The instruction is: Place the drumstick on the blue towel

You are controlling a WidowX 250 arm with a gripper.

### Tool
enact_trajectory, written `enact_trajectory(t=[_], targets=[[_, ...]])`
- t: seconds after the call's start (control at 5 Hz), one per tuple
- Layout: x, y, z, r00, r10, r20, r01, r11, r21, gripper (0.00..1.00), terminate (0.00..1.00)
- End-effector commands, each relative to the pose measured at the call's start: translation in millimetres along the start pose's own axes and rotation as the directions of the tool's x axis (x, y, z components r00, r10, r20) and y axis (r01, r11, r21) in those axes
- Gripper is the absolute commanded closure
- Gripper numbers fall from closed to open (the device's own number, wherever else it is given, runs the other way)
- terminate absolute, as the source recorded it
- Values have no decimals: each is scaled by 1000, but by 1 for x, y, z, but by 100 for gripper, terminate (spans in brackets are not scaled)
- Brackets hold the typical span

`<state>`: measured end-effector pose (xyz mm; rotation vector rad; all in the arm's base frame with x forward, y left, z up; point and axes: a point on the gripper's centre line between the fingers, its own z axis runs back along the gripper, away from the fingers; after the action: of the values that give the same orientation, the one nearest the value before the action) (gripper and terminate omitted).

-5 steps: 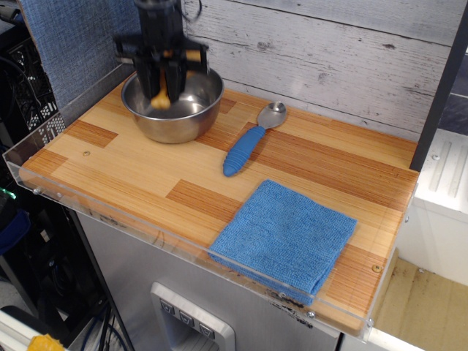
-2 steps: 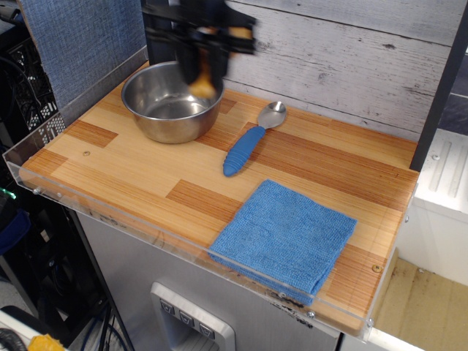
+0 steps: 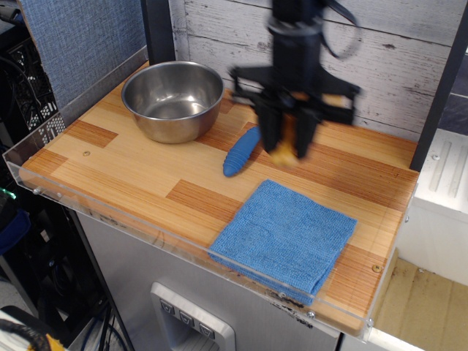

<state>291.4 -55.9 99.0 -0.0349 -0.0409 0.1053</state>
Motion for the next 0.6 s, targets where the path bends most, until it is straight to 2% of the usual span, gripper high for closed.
enact_trajectory(t=[0.0, 0.4], targets=[[-42, -43, -8, 990, 138, -33, -138, 990, 23, 100, 0], [-42, -50, -25, 980, 195, -37, -191, 978, 88, 100, 0]])
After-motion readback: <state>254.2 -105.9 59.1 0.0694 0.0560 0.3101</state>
